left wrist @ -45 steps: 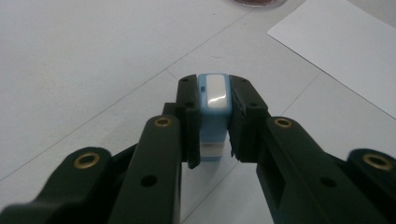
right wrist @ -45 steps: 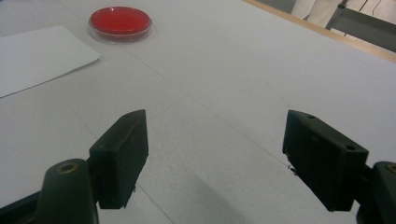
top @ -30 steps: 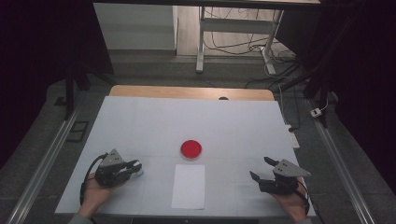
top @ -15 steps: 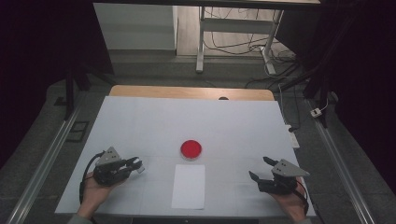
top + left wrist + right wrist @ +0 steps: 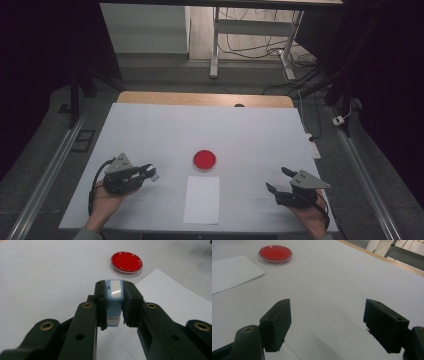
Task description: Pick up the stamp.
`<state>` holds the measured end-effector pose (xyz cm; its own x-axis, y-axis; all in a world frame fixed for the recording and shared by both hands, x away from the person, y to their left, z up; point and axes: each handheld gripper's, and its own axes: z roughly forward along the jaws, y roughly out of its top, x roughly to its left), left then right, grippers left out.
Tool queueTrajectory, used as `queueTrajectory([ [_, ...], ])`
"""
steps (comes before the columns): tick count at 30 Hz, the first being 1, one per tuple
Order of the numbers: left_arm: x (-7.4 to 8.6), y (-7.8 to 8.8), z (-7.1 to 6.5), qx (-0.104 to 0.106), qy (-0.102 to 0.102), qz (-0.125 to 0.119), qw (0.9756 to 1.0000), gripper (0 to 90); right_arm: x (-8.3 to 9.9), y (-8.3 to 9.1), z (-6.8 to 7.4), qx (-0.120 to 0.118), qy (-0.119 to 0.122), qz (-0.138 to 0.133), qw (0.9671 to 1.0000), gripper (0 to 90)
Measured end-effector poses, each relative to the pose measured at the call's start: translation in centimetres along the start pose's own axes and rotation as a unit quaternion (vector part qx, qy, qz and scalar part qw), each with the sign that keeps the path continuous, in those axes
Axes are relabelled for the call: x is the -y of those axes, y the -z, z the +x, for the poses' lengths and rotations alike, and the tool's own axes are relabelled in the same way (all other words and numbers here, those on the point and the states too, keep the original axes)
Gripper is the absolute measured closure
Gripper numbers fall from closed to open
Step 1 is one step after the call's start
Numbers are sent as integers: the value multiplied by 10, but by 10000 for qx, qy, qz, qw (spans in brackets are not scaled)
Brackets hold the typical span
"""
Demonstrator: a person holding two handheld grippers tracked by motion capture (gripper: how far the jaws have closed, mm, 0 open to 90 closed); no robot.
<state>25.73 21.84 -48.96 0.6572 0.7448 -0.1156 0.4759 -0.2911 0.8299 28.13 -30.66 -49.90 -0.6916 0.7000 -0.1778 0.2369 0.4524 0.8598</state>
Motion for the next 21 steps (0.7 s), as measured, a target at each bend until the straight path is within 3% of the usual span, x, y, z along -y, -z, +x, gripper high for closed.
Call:
queueTrajectory([
  [21,-25,-11,-13,191,-133,-158,9996,757,-1,-1,1,40,14,29,10000,226],
])
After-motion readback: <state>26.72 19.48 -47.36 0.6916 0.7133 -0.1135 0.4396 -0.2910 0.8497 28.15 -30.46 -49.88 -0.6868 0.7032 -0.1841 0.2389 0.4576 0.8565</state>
